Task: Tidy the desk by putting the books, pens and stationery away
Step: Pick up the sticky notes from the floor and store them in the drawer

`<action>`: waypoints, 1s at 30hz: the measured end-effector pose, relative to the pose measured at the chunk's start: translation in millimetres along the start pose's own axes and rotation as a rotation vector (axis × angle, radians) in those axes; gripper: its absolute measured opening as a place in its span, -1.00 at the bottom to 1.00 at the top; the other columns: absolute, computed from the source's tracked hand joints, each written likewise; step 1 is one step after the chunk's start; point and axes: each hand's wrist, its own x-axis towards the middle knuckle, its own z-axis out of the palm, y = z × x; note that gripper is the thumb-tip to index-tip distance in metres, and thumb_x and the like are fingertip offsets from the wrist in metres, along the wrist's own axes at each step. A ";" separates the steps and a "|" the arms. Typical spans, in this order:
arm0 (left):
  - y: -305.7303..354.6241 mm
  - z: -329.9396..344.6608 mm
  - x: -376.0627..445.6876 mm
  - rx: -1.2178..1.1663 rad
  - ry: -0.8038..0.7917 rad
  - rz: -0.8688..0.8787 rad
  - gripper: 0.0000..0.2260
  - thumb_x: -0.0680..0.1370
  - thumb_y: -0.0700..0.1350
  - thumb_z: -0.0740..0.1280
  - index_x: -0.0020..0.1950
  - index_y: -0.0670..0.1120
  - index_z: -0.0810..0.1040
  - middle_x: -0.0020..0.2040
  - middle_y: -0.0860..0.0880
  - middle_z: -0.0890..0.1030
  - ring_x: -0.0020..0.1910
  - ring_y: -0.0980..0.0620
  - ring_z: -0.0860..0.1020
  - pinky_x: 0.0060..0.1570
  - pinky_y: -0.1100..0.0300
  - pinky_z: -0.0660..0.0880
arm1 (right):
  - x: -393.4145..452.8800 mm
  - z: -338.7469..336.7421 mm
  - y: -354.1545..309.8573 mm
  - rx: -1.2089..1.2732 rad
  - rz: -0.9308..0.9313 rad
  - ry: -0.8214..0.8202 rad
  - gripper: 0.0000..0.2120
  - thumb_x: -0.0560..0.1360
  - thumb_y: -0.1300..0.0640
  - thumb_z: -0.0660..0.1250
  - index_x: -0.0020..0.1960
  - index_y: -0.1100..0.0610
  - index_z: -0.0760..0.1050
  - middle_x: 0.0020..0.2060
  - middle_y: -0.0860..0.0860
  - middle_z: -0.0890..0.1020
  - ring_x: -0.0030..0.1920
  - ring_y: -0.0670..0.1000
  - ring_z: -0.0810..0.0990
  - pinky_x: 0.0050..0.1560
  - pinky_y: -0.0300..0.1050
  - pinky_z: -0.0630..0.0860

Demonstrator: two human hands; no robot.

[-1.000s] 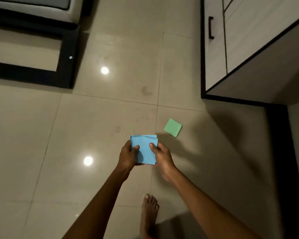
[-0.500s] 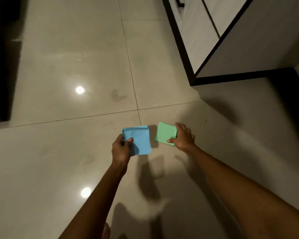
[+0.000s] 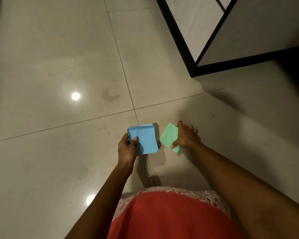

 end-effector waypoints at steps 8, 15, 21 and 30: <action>51.3 -10.9 -72.7 0.062 0.018 -0.027 -0.73 0.61 -0.22 0.19 0.31 -0.18 0.41 0.10 -0.11 0.51 0.06 -0.09 0.49 0.11 -0.17 0.53 | -108.9 -22.9 9.1 1.158 0.317 0.003 -0.65 0.43 0.31 0.42 0.20 0.35 0.50 -0.03 0.16 0.61 -0.17 0.17 0.63 -0.50 -0.11 0.60; 135.1 3.3 -168.9 0.098 -0.003 -0.034 -0.77 0.63 -0.20 0.13 0.27 -0.18 0.42 0.08 -0.12 0.50 0.06 -0.10 0.47 0.11 -0.22 0.52 | -237.1 -143.4 -2.3 1.579 0.156 -0.091 -0.86 0.49 0.30 0.34 0.01 0.12 0.53 -0.11 0.08 0.64 -0.20 0.11 0.62 -0.42 -0.15 0.57; 212.9 25.3 -252.9 0.087 -0.174 0.006 -0.75 0.64 -0.18 0.11 0.27 -0.16 0.45 0.08 -0.09 0.55 0.06 -0.08 0.51 0.12 -0.17 0.51 | -320.8 -223.9 -16.5 1.506 0.062 -0.151 -0.86 0.54 0.21 0.30 0.09 0.08 0.52 -0.14 0.04 0.64 -0.33 -0.01 0.67 -0.43 -0.14 0.56; 268.5 39.6 -336.2 0.128 -0.323 -0.007 -0.77 0.67 -0.07 0.04 0.13 -0.04 0.48 -0.06 0.02 0.54 0.02 -0.03 0.49 0.19 -0.14 0.47 | -392.5 -278.4 -21.3 1.324 0.183 0.084 -0.73 0.59 0.06 0.23 0.21 0.18 0.46 -0.06 0.20 0.66 -0.38 0.12 0.66 -0.45 -0.18 0.55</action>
